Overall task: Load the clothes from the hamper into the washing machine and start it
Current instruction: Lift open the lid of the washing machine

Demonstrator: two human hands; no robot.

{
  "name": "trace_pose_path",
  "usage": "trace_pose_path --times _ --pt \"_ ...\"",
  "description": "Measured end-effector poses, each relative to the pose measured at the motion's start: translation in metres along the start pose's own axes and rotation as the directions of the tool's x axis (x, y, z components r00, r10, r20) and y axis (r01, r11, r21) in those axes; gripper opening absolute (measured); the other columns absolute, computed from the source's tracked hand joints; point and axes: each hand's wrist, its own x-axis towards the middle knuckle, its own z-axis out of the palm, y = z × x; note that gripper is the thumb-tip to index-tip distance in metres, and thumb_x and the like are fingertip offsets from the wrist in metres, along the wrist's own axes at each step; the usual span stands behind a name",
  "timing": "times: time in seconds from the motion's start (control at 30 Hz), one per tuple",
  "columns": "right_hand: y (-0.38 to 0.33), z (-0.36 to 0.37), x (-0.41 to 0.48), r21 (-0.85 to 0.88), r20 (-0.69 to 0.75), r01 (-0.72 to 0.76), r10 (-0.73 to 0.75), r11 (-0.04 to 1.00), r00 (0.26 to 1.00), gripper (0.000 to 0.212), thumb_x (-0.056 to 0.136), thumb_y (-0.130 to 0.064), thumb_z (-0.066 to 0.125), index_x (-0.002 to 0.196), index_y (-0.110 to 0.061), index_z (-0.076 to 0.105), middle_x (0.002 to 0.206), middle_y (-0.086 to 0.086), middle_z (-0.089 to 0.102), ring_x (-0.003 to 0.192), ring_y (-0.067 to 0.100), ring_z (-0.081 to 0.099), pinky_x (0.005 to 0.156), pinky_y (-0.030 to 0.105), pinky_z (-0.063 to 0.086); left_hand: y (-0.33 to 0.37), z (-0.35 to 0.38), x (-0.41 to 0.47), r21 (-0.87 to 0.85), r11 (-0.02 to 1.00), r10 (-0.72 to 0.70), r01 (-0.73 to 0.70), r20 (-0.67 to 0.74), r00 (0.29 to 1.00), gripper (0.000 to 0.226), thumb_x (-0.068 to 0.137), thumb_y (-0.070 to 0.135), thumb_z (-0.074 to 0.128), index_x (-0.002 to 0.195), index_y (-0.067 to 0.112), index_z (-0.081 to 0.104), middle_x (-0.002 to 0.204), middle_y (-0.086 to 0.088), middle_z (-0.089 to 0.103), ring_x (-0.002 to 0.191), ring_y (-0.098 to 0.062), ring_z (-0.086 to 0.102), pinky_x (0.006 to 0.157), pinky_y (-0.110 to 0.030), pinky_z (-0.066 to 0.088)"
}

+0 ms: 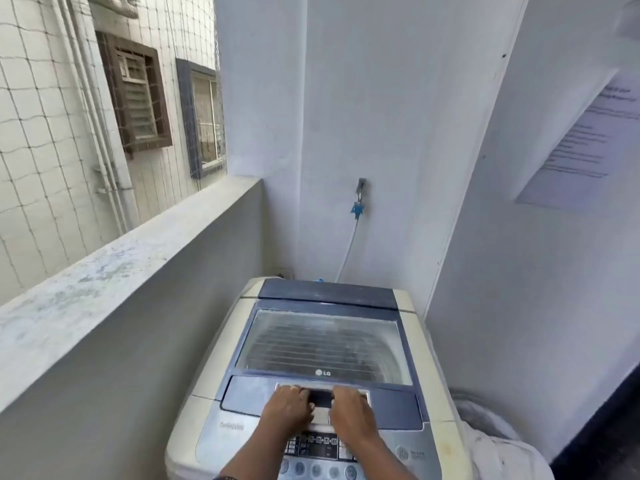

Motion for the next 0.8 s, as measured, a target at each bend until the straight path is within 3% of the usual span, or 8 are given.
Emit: trace_pose_path --times 0.2,0.37,0.53,0.63,0.7,0.73,0.8 --pt "0.016 0.023 -0.001 -0.047 0.109 0.048 -0.043 0.998 0.993 0.028 0.097 -0.009 0.037 0.121 -0.008 0.051 0.128 0.011 0.051 0.119 0.029 0.048 0.096 0.036 0.038 -0.003 0.020 0.000 -0.034 0.999 -0.039 0.039 -0.001 0.999 0.040 0.098 0.035 0.029 0.121 0.007 0.049 0.129 -0.016 0.053 0.123 -0.030 0.046 0.107 -0.041 0.027" --pt "0.017 0.018 0.004 -0.063 0.215 0.059 -0.044 0.996 0.976 0.033 0.097 -0.024 0.046 0.124 -0.007 0.046 0.132 0.016 0.044 0.124 0.034 0.041 0.102 0.041 0.035 -0.005 0.017 0.003 -0.048 0.998 -0.033 0.035 0.041 0.999 0.058 0.088 0.055 0.046 0.120 0.006 0.048 0.128 -0.016 0.052 0.121 -0.031 0.045 0.106 -0.039 0.029" --pt "0.012 0.006 0.006 -0.034 0.199 0.053 -0.045 0.998 0.979 0.036 0.092 -0.018 0.053 0.125 -0.007 0.044 0.132 0.014 0.043 0.124 0.033 0.041 0.104 0.040 0.036 -0.009 0.006 0.000 -0.024 0.999 0.037 -0.037 0.006 0.999 0.059 0.080 0.052 0.062 0.116 0.008 0.047 0.123 -0.011 0.053 0.110 -0.024 0.045 0.097 -0.034 0.035" --pt "0.006 -0.010 0.010 -0.061 0.176 0.064 -0.052 0.996 0.983 0.034 0.091 -0.011 0.052 0.124 -0.006 0.046 0.131 0.017 0.044 0.123 0.035 0.042 0.101 0.042 0.039 -0.016 -0.006 -0.004 0.021 0.996 0.094 -0.092 -0.080 0.992 0.050 0.077 0.042 0.069 0.111 0.011 0.049 0.116 -0.007 0.056 0.093 -0.017 0.041 0.090 -0.031 0.037" --pt "0.003 -0.026 0.011 -0.096 0.157 0.092 -0.077 0.991 0.985 0.033 0.091 -0.013 0.053 0.123 -0.004 0.048 0.130 0.019 0.046 0.122 0.037 0.044 0.099 0.042 0.039 -0.018 -0.018 -0.004 0.064 0.990 0.137 -0.127 -0.194 0.971 0.040 0.074 0.032 0.071 0.104 0.012 0.053 0.109 -0.008 0.061 0.094 -0.022 0.052 0.085 -0.031 0.040" --pt "0.001 -0.034 0.013 -0.111 0.144 0.108 -0.091 0.988 0.985 0.032 0.092 -0.013 0.053 0.122 -0.003 0.049 0.130 0.020 0.047 0.121 0.037 0.045 0.099 0.042 0.039 -0.020 -0.024 -0.002 0.097 0.987 0.149 -0.129 -0.237 0.960 0.038 0.067 0.029 0.076 0.096 0.014 0.057 0.099 -0.006 0.065 0.091 -0.023 0.059 0.079 -0.029 0.043" --pt "-0.002 -0.051 0.017 -0.135 0.098 0.136 -0.123 0.982 0.987 0.030 0.093 -0.013 0.052 0.120 -0.001 0.053 0.128 0.021 0.051 0.120 0.038 0.047 0.100 0.042 0.039 -0.022 -0.041 -0.001 0.134 0.981 0.173 -0.143 -0.255 0.951 0.049 0.034 0.039 0.086 0.071 0.023 0.059 0.067 0.006 0.066 0.063 -0.013 0.064 0.055 -0.018 0.044"
